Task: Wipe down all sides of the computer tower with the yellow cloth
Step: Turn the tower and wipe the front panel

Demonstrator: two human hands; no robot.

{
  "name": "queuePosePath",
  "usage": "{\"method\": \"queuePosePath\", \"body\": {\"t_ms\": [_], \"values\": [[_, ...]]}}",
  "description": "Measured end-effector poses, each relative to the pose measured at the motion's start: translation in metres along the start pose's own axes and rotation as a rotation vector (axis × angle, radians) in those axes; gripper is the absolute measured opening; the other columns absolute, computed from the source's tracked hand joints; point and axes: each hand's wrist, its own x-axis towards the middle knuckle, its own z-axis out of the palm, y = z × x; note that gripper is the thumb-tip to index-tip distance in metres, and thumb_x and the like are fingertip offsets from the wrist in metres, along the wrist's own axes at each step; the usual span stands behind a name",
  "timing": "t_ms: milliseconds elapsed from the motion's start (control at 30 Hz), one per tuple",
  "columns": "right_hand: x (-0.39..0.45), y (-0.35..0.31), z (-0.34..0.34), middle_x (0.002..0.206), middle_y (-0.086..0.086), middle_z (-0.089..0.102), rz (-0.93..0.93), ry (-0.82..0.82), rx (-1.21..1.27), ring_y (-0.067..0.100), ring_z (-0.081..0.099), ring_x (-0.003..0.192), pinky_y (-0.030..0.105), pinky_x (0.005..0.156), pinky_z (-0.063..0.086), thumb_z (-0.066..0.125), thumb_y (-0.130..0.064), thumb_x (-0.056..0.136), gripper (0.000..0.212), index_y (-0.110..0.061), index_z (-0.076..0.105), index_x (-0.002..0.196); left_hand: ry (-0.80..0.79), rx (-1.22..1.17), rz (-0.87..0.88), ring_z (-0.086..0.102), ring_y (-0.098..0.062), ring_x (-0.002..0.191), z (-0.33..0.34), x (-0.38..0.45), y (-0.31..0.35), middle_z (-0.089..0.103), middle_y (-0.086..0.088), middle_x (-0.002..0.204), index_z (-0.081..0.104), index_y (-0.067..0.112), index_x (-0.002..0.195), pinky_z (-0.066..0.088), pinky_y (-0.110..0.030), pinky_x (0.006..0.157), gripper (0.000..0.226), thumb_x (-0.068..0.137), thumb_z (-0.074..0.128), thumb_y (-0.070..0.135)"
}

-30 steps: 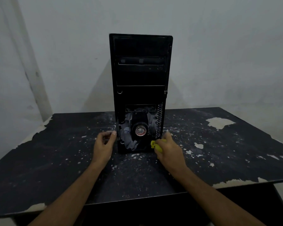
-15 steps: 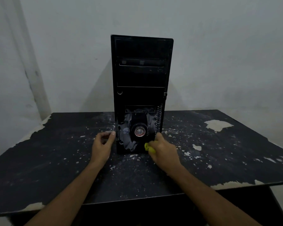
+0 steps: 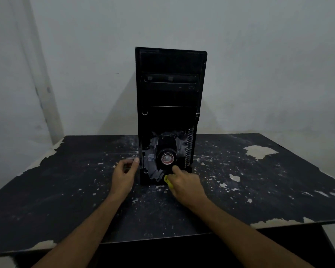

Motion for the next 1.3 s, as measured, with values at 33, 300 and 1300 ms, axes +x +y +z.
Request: {"method": "queuePosePath", "body": {"t_ms": [33, 300, 1300], "values": [[0.005, -0.008, 0.001, 0.089, 0.000, 0.057, -0.035, 0.012, -0.016, 0.018, 0.054, 0.051, 0.027, 0.038, 0.033, 0.086, -0.028, 0.074, 0.022, -0.020, 0.066, 0.077, 0.005, 0.005, 0.001, 0.063, -0.005, 0.099, 0.000, 0.000, 0.000, 0.069, 0.000, 0.107, 0.067, 0.011, 0.105, 0.046, -0.016, 0.079, 0.034, 0.095, 0.066, 0.044], [0.008, 0.005, 0.003, 0.077, -0.003, 0.063, 0.064, 0.188, 0.056, 0.021, 0.056, 0.046, 0.024, 0.042, 0.025, 0.073, -0.033, 0.079, 0.016, -0.020, 0.064, 0.081, -0.019, -0.017, -0.017, 0.063, -0.005, 0.096, -0.003, 0.000, 0.000, 0.069, 0.004, 0.102, 0.068, 0.015, 0.096, 0.045, -0.018, 0.078, 0.031, 0.094, 0.066, 0.045], [0.015, -0.014, 0.007, 0.092, -0.003, 0.063, 0.083, 0.073, 0.267, 0.022, 0.064, 0.064, 0.032, 0.046, 0.046, 0.071, -0.037, 0.080, 0.020, -0.023, 0.068, 0.096, 0.039, 0.072, 0.211, 0.042, -0.010, 0.048, -0.012, -0.040, 0.023, 0.044, 0.001, 0.049, 0.058, 0.004, 0.062, 0.038, -0.030, 0.048, 0.054, 0.099, 0.062, 0.043]]}}
